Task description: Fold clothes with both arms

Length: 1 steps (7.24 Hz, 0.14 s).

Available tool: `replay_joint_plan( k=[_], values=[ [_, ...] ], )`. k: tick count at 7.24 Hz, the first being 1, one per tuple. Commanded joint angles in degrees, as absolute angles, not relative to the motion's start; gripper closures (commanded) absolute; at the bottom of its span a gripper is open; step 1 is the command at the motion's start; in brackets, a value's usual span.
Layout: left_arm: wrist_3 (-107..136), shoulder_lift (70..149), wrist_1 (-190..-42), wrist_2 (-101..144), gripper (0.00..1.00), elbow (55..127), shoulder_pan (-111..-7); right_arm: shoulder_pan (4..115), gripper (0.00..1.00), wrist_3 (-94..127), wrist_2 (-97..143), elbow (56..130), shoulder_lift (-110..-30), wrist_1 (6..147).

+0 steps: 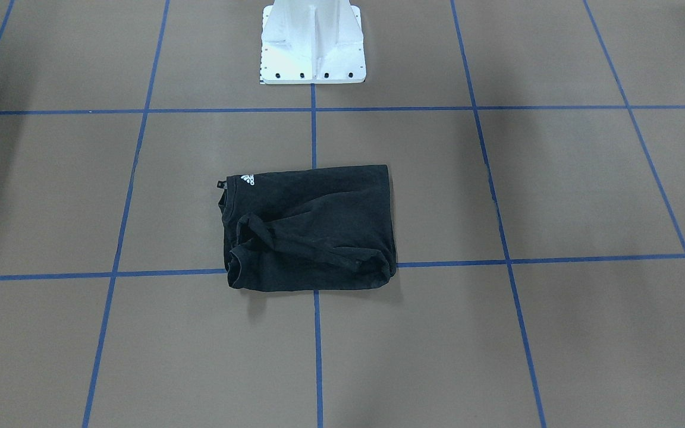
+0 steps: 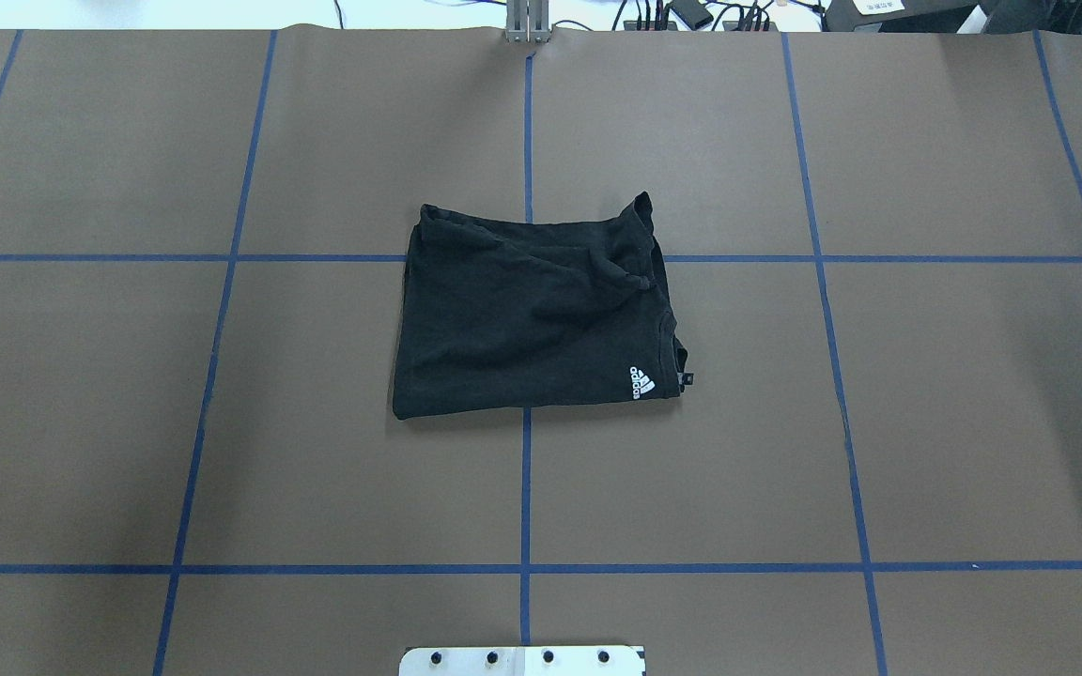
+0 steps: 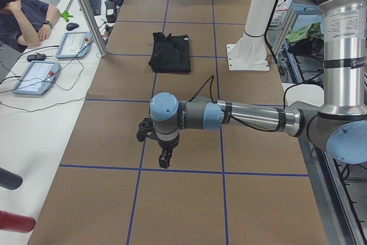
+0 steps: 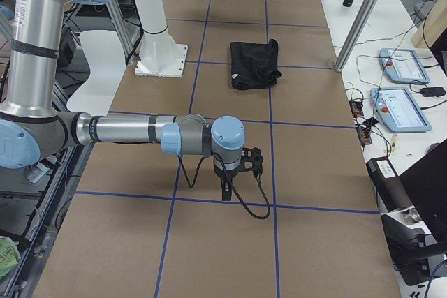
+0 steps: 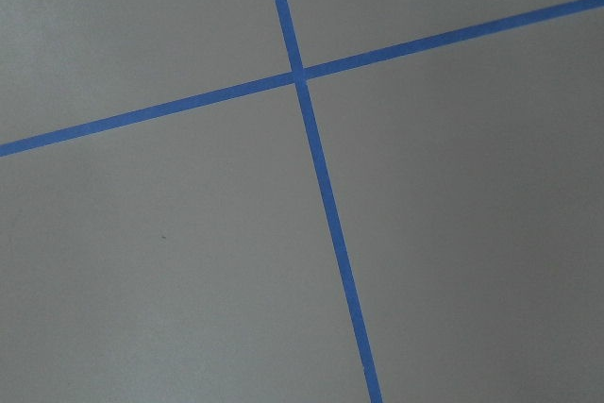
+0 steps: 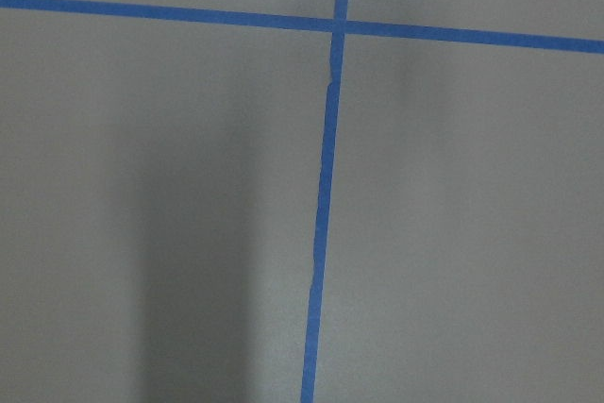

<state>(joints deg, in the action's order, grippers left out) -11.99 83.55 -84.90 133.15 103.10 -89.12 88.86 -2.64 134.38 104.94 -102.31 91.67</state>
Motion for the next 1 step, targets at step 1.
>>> replay_joint_plan(
  k=[1],
  values=[
    [-12.0, 83.5, -84.9, 133.2, 0.00, 103.1, -89.1, 88.9, 0.00, -2.6, 134.4, 104.9, -102.3, 91.7]
  ],
)
